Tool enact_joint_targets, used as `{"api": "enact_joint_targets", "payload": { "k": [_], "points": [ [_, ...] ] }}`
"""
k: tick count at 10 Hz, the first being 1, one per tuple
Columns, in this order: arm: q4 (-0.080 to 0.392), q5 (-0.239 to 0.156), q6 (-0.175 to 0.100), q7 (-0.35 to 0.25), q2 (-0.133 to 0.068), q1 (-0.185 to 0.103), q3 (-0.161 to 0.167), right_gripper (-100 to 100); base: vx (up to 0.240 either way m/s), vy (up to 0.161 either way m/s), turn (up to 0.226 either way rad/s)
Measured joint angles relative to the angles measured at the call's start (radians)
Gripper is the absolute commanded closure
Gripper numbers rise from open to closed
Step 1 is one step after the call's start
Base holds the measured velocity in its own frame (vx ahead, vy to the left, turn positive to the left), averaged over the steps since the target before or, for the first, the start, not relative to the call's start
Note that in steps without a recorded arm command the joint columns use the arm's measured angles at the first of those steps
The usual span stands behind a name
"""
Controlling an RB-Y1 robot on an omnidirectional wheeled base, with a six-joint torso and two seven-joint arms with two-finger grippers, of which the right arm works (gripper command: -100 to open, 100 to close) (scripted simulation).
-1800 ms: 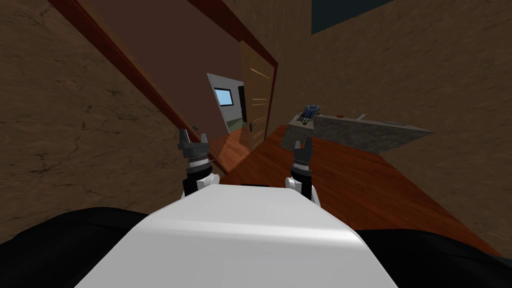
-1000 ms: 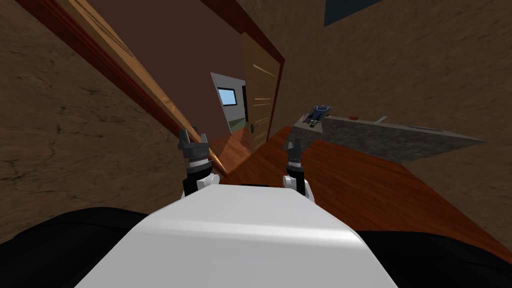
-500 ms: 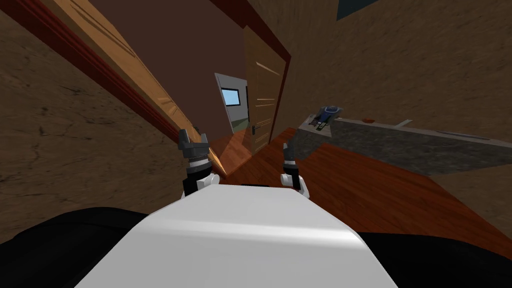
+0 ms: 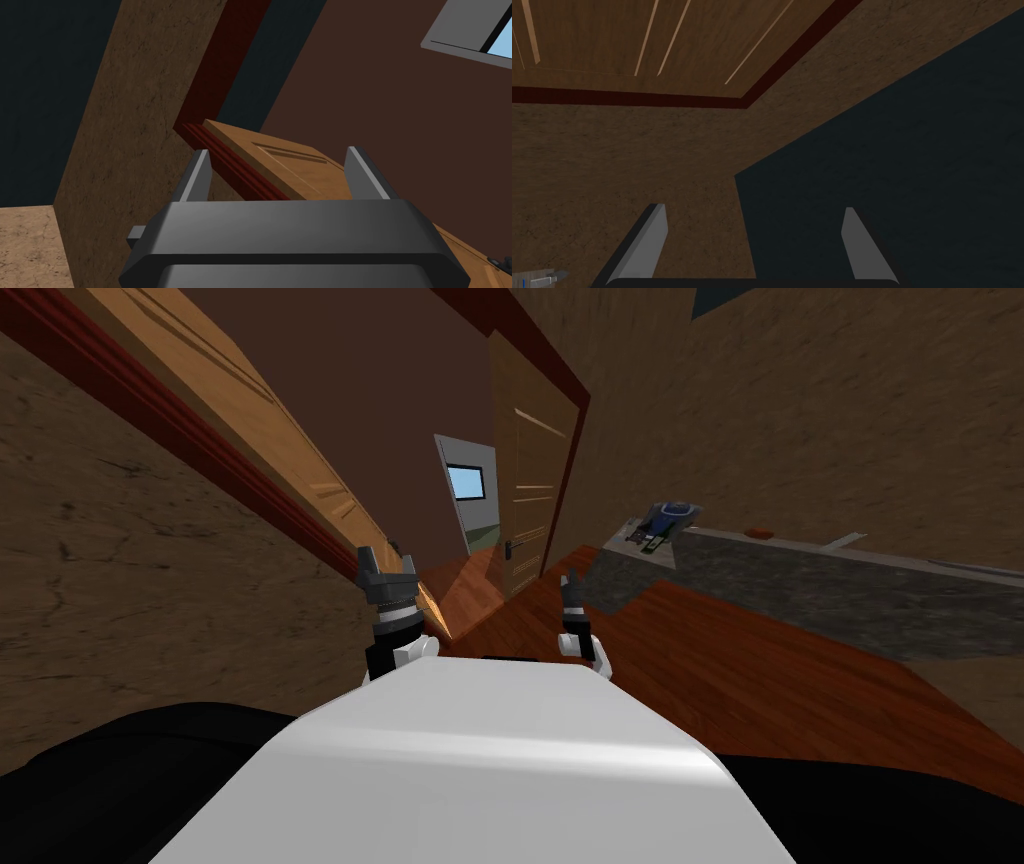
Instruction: Push the door open
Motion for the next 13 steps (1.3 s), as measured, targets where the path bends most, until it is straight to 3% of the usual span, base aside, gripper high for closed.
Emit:
{"api": "enact_joint_targets", "payload": {
  "k": [9, 13],
  "points": [
    [0.180, 0.005, 0.022, -0.032, -0.021, -0.106, 0.031, -100, 0.102, -0.071, 0.095],
    [0.307, 0.006, 0.035, -0.056, -0.030, -0.186, 0.049, -100, 0.143, -0.117, 0.136]
  ]
}}
